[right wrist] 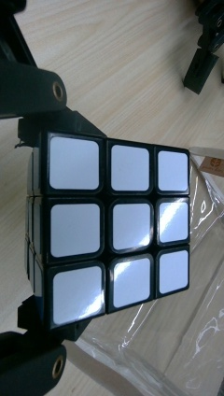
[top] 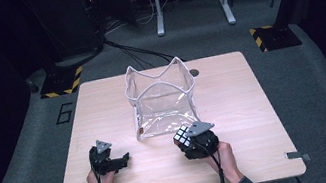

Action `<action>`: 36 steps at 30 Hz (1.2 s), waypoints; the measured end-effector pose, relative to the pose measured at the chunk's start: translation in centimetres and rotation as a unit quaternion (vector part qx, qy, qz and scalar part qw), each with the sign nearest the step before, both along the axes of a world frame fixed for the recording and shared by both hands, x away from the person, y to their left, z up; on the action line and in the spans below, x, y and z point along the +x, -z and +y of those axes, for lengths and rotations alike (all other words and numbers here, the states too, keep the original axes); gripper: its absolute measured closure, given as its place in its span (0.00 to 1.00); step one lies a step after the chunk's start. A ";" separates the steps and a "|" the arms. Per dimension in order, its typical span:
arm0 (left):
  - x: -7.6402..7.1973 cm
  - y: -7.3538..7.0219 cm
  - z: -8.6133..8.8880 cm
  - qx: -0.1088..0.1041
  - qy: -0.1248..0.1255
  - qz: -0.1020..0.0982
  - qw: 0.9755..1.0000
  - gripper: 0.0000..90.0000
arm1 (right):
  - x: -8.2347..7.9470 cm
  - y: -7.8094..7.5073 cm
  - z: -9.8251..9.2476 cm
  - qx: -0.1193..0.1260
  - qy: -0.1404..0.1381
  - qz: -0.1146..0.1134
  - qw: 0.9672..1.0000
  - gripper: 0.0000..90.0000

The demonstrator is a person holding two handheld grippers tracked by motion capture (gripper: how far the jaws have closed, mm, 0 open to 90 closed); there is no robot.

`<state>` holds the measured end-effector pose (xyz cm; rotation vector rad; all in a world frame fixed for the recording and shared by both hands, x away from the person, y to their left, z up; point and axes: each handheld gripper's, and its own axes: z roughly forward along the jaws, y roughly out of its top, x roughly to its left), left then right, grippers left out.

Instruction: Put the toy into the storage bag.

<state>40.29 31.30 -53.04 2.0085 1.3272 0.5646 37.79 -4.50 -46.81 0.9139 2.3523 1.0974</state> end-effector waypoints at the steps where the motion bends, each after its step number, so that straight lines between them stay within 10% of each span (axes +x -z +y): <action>1: 0.0 0.0 0.0 0.000 0.000 0.000 1.000 0.06 | 0.0 -0.1 0.0 -0.001 -0.001 -0.002 1.000 0.37; 36: 0.0 0.0 0.0 -0.002 0.001 -0.001 1.000 0.06 | 0.8 -2.9 0.3 -0.017 -0.010 -0.023 1.000 0.37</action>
